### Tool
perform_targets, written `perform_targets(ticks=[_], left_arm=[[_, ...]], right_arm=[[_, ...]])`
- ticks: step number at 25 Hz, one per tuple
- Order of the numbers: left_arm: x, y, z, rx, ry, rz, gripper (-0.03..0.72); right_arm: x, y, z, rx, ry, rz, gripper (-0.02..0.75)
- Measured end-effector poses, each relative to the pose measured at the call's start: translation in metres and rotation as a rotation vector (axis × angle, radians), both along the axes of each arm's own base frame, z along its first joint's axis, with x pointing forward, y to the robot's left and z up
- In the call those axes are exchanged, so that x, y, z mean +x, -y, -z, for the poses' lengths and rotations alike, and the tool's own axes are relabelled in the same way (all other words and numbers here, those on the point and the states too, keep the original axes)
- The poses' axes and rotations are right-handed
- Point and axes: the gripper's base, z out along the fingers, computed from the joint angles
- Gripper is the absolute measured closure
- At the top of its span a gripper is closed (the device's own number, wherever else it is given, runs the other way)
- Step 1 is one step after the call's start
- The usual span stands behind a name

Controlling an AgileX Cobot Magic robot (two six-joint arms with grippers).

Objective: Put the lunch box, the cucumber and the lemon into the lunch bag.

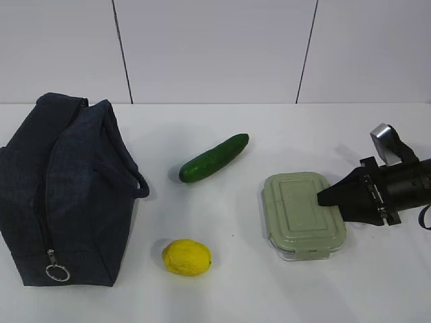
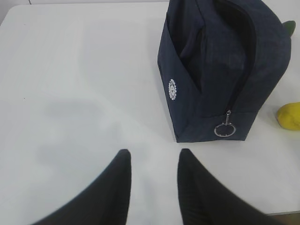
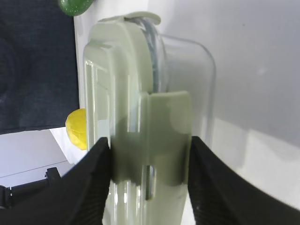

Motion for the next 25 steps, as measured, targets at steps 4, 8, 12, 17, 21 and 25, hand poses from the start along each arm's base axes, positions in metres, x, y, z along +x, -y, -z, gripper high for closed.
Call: perform_targets(ticks=[4,8,12,17,21,25], left_arm=[[0.0,0.0,0.0,0.0,0.0,0.0,0.446],[0.0,0.0,0.0,0.0,0.0,0.0,0.446],[0.0,0.0,0.0,0.0,0.0,0.0,0.446],[0.0,0.0,0.0,0.0,0.0,0.0,0.446],[0.0,0.0,0.0,0.0,0.0,0.0,0.446],[0.0,0.0,0.0,0.0,0.0,0.0,0.446]], right_arm=[[0.0006,0.0001,0.0,0.001,-0.003,0.01,0.365],[0.0009,0.0001,0.0004,0.003,-0.004,0.014,0.365],[0.001,0.0001,0.001,0.005,-0.01,0.018,0.365],[0.001,0.0001,0.001,0.006,-0.015,0.021,0.365],[0.0012,0.0001,0.0009,0.008,-0.016,0.024,0.365],[0.0015,0.0002,0.0009,0.008,-0.017,0.029,0.365]])
